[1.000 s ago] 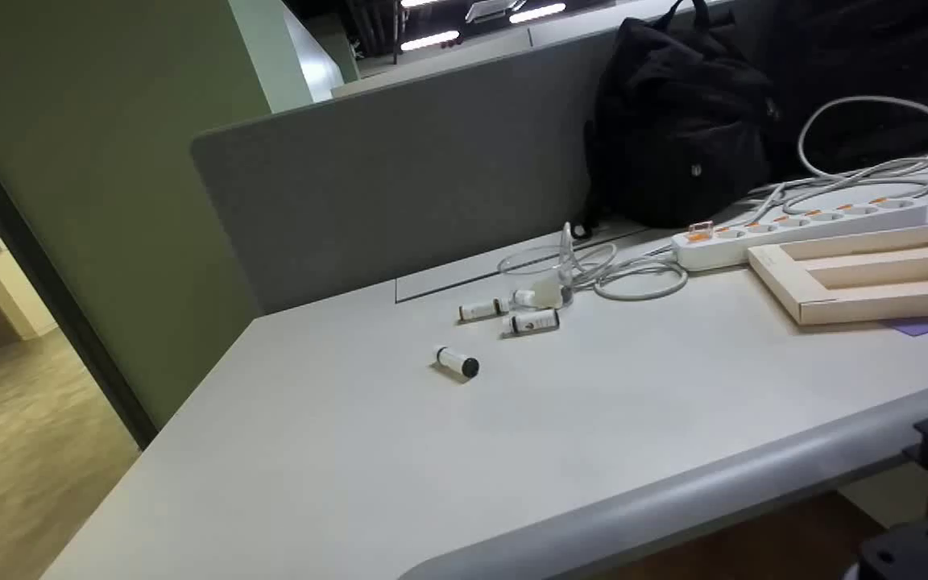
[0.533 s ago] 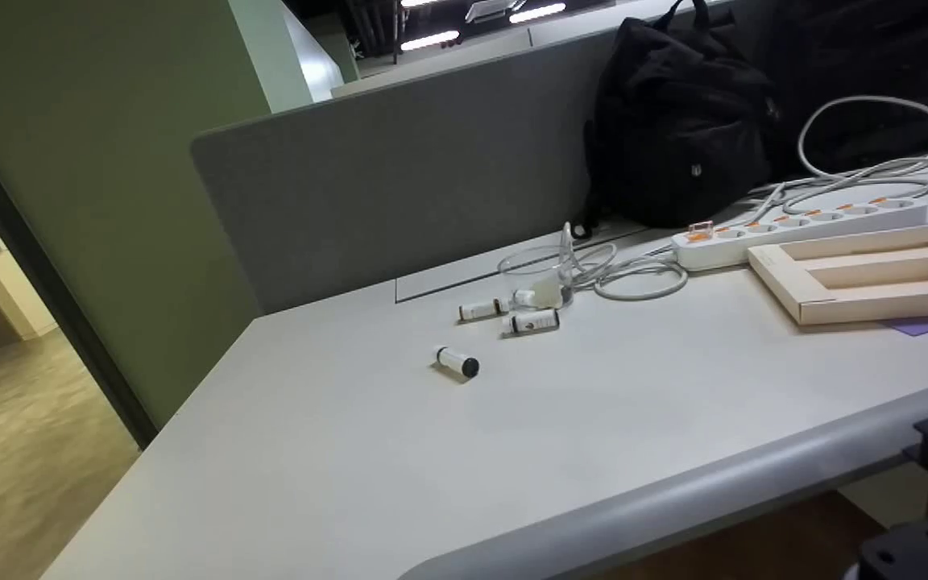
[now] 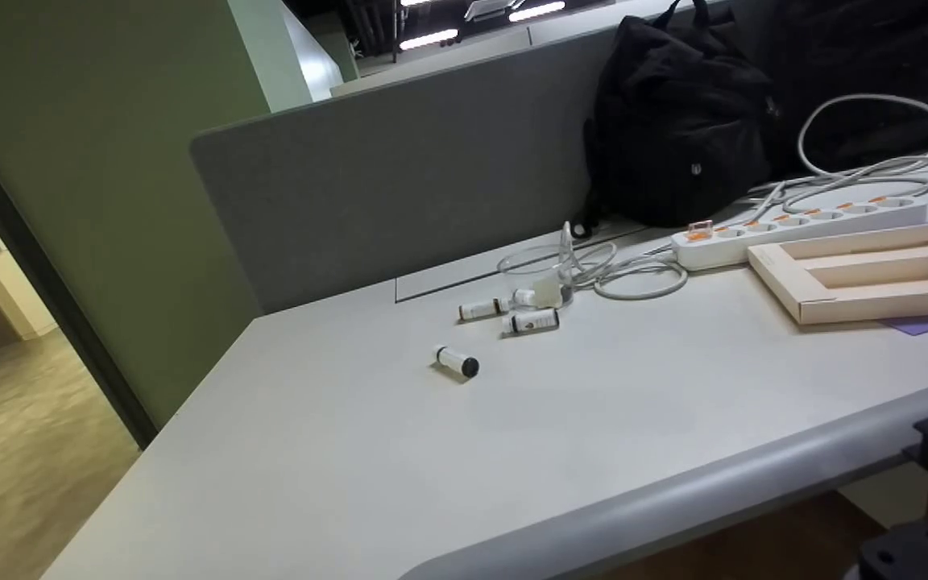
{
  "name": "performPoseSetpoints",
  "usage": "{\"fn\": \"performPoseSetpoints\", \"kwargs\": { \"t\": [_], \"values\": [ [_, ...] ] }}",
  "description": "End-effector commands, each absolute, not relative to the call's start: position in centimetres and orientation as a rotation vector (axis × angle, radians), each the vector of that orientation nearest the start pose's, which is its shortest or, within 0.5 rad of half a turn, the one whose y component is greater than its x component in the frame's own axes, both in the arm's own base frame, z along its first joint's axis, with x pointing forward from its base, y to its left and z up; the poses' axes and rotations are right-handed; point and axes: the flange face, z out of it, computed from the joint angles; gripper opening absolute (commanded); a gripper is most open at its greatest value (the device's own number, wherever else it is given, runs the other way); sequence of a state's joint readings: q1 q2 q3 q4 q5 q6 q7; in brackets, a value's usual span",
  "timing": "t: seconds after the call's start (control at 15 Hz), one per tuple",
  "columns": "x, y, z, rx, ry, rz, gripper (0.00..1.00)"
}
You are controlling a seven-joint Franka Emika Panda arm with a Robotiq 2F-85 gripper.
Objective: Push down on the stapler
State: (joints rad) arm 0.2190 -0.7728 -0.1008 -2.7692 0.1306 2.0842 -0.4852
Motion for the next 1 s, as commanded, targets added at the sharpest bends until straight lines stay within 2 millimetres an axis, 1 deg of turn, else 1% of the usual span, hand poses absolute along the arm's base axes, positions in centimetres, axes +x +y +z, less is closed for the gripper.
{"fn": "performPoseSetpoints", "kwargs": {
  "t": [0.0,0.07,0.13,0.2,0.27,0.33,0.53,0.67,0.73,0.8,0.87,0.93],
  "values": [
    [29.8,-4.2,42.4,-2.941,-0.848,-0.024,1.00],
    [29.1,-7.1,42.1,-3.010,-0.816,0.015,1.00],
    [28.4,-10.1,42.2,-3.080,-0.708,0.029,1.00],
    [29.6,-6.5,42.0,-3.003,-0.793,-0.008,1.00],
    [29.2,-8.2,42.0,-3.016,-0.759,-0.007,1.00],
    [29.2,-8.3,42.0,-3.010,-0.765,-0.010,1.00],
    [29.6,-6.8,41.9,-2.997,-0.820,-0.004,1.00],
    [29.6,-6.6,41.9,-2.995,-0.827,-0.002,1.00],
    [30.1,-7.6,41.5,-3.009,-0.860,-0.019,1.00],
    [30.3,-9.4,40.7,-3.055,-0.866,0.011,1.00],
    [30.4,-10.9,40.1,-3.079,-0.877,0.030,0.85],
    [30.3,-13.0,39.2,-3.105,-0.888,0.055,0.74]
  ]
}}
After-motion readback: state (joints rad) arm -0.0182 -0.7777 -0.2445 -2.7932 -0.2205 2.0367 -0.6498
